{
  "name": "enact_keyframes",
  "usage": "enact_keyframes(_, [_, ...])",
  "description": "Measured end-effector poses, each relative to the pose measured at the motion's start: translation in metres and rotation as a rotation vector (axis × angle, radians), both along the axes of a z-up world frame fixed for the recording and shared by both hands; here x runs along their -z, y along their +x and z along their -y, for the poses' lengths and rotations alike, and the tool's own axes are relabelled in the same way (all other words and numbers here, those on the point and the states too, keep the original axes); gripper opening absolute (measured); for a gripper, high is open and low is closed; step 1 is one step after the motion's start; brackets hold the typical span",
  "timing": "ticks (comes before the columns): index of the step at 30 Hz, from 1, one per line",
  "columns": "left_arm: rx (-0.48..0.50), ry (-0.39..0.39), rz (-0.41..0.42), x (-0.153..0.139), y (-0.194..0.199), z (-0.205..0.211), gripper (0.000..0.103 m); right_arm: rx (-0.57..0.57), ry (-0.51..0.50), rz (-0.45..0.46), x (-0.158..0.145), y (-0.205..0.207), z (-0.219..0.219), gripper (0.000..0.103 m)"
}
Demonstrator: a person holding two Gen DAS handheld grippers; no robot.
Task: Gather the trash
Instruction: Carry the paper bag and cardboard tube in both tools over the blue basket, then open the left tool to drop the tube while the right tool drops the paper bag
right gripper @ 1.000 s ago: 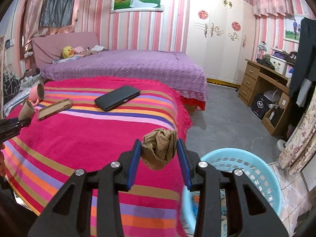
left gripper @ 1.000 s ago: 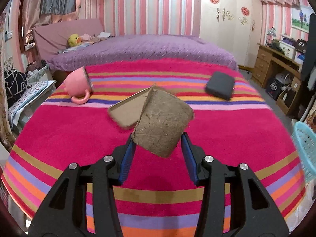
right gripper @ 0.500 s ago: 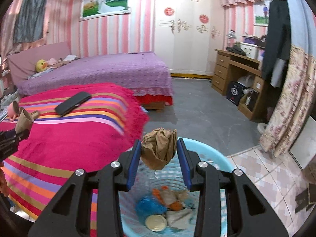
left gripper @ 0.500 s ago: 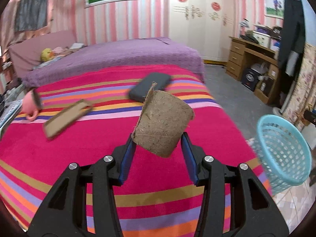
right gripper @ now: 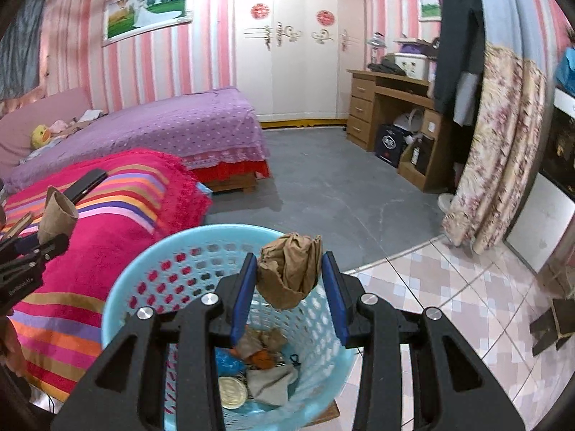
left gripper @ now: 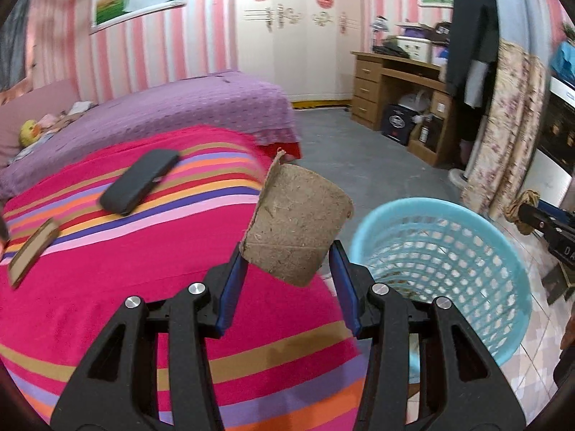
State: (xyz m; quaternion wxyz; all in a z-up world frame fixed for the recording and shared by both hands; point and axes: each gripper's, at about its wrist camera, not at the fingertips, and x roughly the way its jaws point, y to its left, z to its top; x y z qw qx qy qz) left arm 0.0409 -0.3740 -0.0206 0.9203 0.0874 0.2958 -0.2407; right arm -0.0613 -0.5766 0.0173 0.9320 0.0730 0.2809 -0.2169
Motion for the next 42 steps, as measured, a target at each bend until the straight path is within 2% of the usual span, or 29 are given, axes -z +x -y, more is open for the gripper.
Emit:
enact_keyframes(7, [0.100, 0.030, -0.014, 0.016, -0.016, 0.053, 0.046, 0.021, 0.003, -0.033, 0.014, -0.003, 0.014, 0.038])
enact_keyframes(16, [0.131, 0.056, -0.072, 0.034, -0.009, 0.086, 0.049, 0.020, 0.004, -0.037, 0.019, -0.005, 0.019, 0.039])
enact_keyframes(18, [0.138, 0.055, -0.088, 0.036, -0.007, 0.085, 0.055, 0.023, 0.005, -0.037, 0.021, -0.005, 0.020, 0.039])
enact_keyframes(20, [0.122, 0.046, -0.086, 0.034, -0.005, 0.083, 0.074, 0.025, 0.009, -0.032, 0.021, -0.006, 0.021, 0.039])
enact_keyframes(24, [0.107, 0.027, -0.061, 0.025, -0.004, 0.067, 0.083, 0.016, 0.010, -0.027, 0.021, -0.003, 0.018, 0.039])
enact_keyframes(26, [0.092, 0.019, -0.046, 0.020, -0.003, 0.057, 0.091, 0.009, 0.013, -0.028, 0.023, -0.001, 0.016, 0.039])
enact_keyframes(31, [0.036, 0.008, -0.023, 0.010, -0.001, 0.030, 0.094, -0.008, 0.025, -0.024, 0.025, 0.006, 0.011, 0.039])
enact_keyframes(34, [0.003, -0.002, -0.004, 0.004, -0.003, 0.014, 0.095, -0.010, 0.021, -0.015, 0.025, 0.012, 0.006, 0.044])
enact_keyframes(35, [-0.004, -0.004, 0.000, 0.002, -0.004, 0.009, 0.096, -0.008, 0.017, -0.010, 0.025, 0.014, 0.004, 0.050])
enact_keyframes(37, [-0.015, -0.004, 0.006, -0.001, -0.005, -0.002, 0.096, -0.004, 0.018, -0.003, 0.024, 0.017, 0.001, 0.073])
enact_keyframes(42, [-0.056, 0.003, 0.017, -0.005, -0.007, -0.028, 0.096, -0.010, 0.004, 0.002, 0.019, 0.022, -0.011, 0.088])
